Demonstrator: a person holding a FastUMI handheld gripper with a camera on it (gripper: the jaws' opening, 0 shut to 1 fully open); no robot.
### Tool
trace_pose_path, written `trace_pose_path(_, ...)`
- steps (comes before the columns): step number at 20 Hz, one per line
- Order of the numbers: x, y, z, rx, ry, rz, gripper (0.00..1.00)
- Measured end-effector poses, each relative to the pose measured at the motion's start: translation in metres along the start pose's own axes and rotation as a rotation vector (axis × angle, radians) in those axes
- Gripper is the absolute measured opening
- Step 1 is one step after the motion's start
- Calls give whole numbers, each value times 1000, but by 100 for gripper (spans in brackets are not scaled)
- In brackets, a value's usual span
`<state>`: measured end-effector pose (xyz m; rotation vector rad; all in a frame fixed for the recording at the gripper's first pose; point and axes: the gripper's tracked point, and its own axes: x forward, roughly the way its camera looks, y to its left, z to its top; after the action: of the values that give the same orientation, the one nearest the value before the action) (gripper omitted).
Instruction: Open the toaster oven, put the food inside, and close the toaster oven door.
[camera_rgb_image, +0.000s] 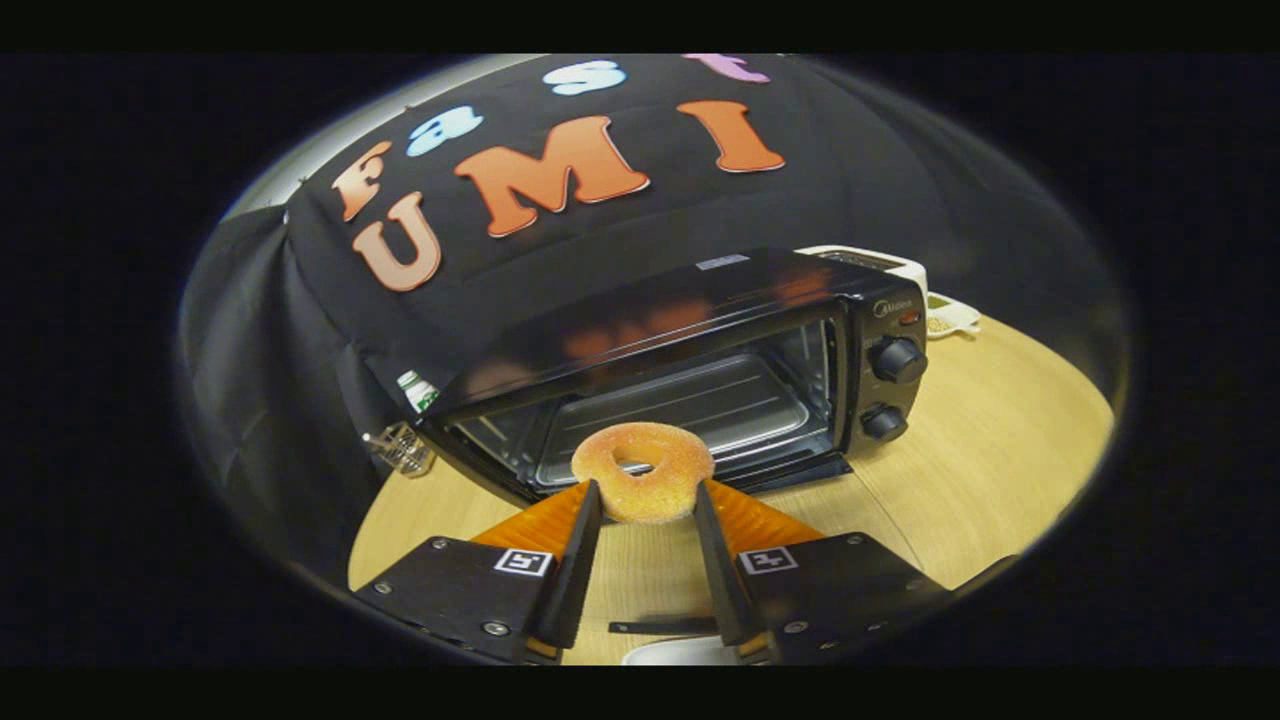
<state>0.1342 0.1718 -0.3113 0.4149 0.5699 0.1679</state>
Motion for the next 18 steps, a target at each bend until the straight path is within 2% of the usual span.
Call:
trace_pose_path(6,30,9,7,209,-13,62,53)
trace_pose_path(12,53,14,10,257,-16,89,55)
trace_pose_path(15,55,11,11,241,-21,88,67)
trace_pose_path(17,49,9,15,219,-47,83,80)
trace_pose_path(18,47,9,16,209,-54,82,91)
